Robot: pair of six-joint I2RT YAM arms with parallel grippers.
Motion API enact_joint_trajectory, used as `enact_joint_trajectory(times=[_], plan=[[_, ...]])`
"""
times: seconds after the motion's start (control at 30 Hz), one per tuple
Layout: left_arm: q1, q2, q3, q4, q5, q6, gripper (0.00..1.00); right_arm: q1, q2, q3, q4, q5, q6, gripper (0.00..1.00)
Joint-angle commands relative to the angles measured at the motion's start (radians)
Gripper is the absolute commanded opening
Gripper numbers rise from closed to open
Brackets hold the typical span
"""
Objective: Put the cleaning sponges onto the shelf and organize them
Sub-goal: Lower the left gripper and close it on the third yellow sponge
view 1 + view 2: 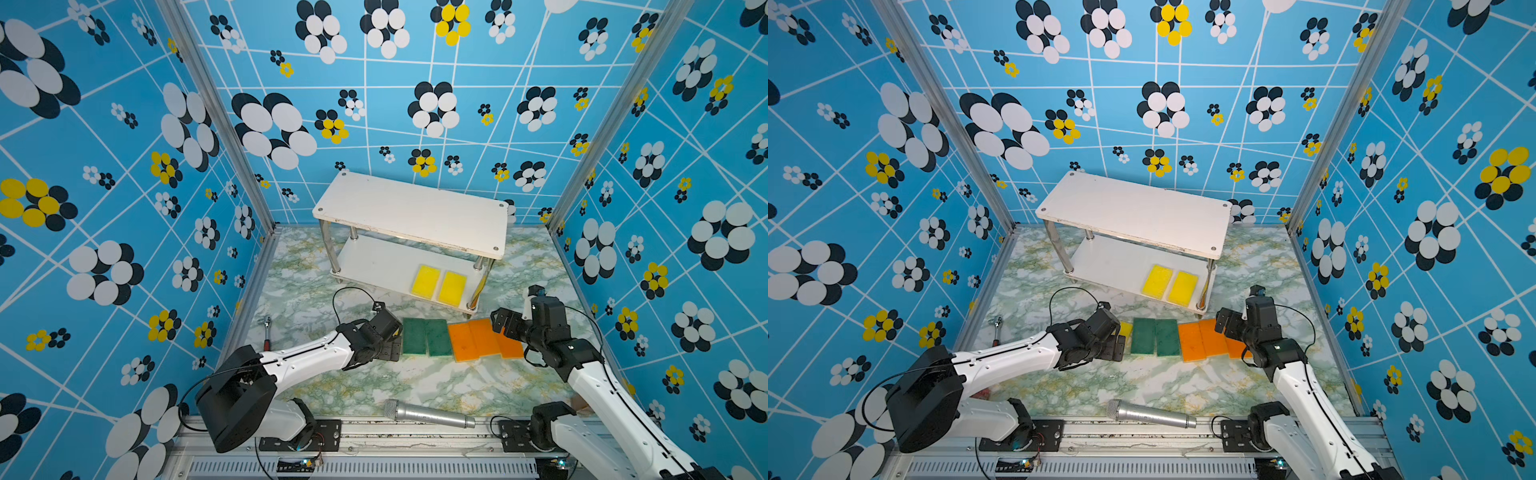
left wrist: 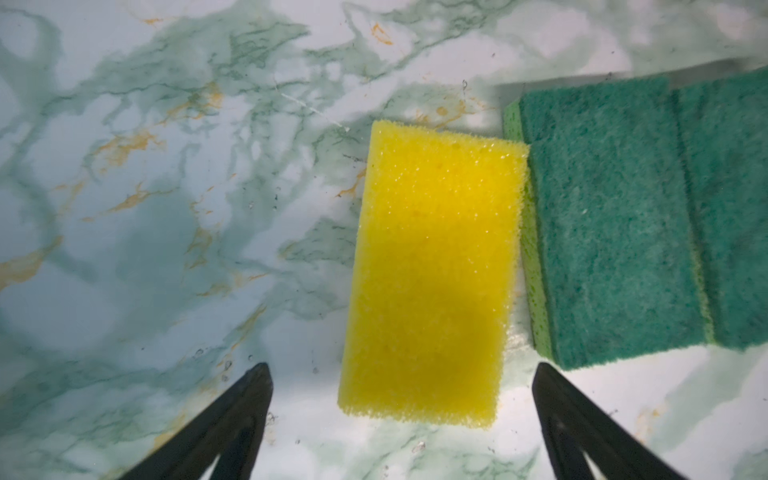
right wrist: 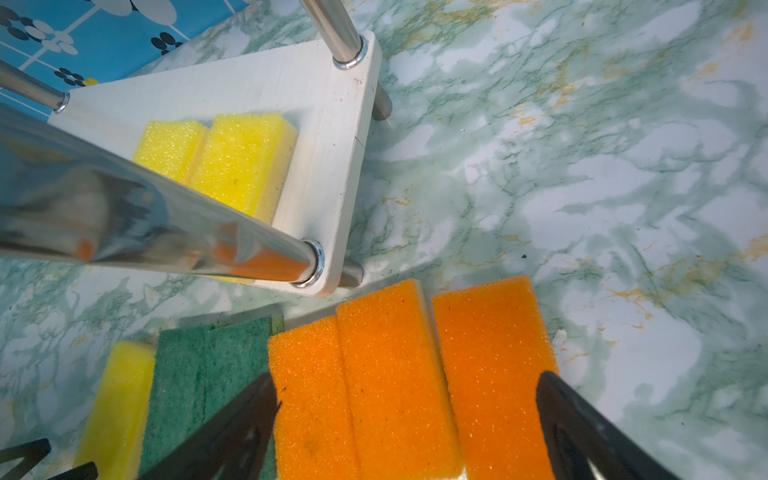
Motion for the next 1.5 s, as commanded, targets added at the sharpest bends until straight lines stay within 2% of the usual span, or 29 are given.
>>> enact_joint_trajectory(times=[0.0,0.8,1.17,1.47], plan=[[0.004,0.005,-0.031,0.05,0.006,-0.001,0.99,-0.007,0.008,0.016,0.002,0.005,-0.023,0.99],[-0.01,0.165,0.021,0.047,0.003,0.011,1.0,-0.007,-0.005,0.003,0.014,0.005,-0.025,0.99],[-0.028,0.246,0.088,-0.011,0.001,0.043,0.87,-0.007,-0.005,0.005,0.01,0.009,-0.028,0.99],[-0.066,0.206,0.08,-0.086,-0.055,0.026,0.86,-0.008,0.037,-0.012,0.055,-0.001,-0.029,0.99]])
